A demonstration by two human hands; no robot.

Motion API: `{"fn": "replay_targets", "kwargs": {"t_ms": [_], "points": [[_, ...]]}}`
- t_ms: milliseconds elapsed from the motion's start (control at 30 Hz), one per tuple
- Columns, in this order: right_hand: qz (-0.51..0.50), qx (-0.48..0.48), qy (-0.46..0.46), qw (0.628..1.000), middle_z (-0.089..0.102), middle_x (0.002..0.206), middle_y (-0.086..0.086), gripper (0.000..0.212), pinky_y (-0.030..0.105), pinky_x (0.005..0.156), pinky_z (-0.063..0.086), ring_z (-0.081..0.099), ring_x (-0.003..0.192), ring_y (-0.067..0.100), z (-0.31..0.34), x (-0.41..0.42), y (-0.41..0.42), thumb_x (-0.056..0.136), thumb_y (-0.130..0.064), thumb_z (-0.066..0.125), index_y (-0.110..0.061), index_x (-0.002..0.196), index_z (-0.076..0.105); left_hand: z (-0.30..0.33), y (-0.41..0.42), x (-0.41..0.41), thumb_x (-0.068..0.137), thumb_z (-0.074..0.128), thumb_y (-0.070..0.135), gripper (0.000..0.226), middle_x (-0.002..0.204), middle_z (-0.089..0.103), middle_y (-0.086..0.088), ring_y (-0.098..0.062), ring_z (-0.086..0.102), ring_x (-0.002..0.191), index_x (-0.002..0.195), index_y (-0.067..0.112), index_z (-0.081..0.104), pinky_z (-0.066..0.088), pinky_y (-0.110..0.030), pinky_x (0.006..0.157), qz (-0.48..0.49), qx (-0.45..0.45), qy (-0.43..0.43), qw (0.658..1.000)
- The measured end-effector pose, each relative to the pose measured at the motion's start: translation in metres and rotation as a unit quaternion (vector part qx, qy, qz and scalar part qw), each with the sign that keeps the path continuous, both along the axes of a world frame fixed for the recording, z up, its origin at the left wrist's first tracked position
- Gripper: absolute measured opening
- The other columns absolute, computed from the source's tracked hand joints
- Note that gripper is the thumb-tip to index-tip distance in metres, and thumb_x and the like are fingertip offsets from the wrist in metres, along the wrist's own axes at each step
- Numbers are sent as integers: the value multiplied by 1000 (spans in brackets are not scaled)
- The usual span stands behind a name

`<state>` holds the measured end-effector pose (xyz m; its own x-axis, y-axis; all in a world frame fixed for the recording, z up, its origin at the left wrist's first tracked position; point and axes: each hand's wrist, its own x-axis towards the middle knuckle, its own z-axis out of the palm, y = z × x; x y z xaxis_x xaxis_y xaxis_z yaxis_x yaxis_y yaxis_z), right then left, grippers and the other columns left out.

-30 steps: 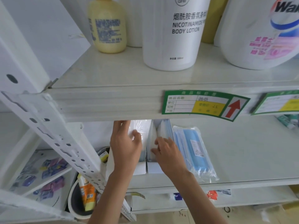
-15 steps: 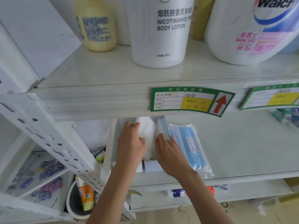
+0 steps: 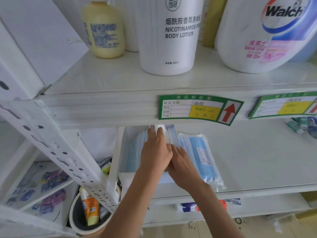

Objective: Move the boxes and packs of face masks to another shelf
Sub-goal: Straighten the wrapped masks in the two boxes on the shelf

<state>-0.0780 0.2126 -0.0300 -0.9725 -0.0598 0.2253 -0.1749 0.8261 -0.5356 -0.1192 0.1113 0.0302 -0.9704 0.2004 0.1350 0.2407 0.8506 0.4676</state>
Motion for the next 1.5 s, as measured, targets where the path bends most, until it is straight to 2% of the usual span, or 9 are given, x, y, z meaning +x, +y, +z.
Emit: {"fn": "replay_targets", "kwargs": {"t_ms": [133,400,567,767,1033,1133,1233,1367,1500], "points": [[19,68,-58,996,69,108,-12,42,43,118,23,61,107,13,1,-4,4,84,-10,54,-26,123,51,-15,-10,2,93,53,13,36,121,52,-12,-34,65,99,128,11,44,54,-40,76,-4,-11,-21,1000],[10,9,-51,999,68,119,-1,60,40,113,31,50,119,16,-1,-5,8,93,-9,45,-20,150,29,-18,-4,9,92,62,7,76,154,38,-13,-29,69,106,157,5,22,56,-33,78,38,-52,38,997],[44,63,2,997,40,150,-11,63,38,120,23,33,139,6,-9,-2,4,95,-21,59,-29,151,32,-32,4,24,100,54,11,72,151,39,-12,-26,66,112,159,4,13,60,-37,85,0,-94,43,995],[-27,-146,87,985,51,127,-9,42,5,90,39,55,109,-3,-13,5,6,94,-15,50,-21,135,51,-45,-5,15,106,30,39,68,167,22,-12,-32,17,154,160,9,3,7,-57,125,-69,-126,-15,990],[-108,-285,97,947,66,108,-6,44,22,80,54,66,98,12,-11,5,1,90,4,41,-25,114,65,-48,-20,13,106,21,47,67,170,13,-5,-29,0,158,160,26,-12,-7,-58,123,-146,-71,-77,984],[-87,-229,115,963,62,121,-10,31,17,96,44,57,116,7,-2,2,0,99,-10,45,-24,120,64,-47,-39,18,102,41,34,62,153,46,0,-22,34,147,159,24,18,15,-53,125,-113,27,14,993],[0,-118,92,989,56,135,-6,31,21,108,35,47,128,6,0,-1,-7,101,-20,49,-20,129,62,-53,-53,22,94,54,22,37,126,64,4,-19,56,125,131,20,60,34,-45,115,-97,-1,71,993],[8,86,58,995,63,129,4,29,37,108,40,54,122,23,-9,-2,-4,96,-17,58,-11,123,67,-60,-61,22,97,56,26,28,126,65,6,-17,56,124,122,20,66,32,-46,117,-86,5,58,995],[-48,140,57,987,65,122,2,27,40,103,42,56,115,27,-8,-3,7,92,-28,64,-13,113,71,-63,-67,21,96,62,29,30,124,66,3,-17,59,118,123,17,65,41,-42,112,-83,31,84,993]]}}
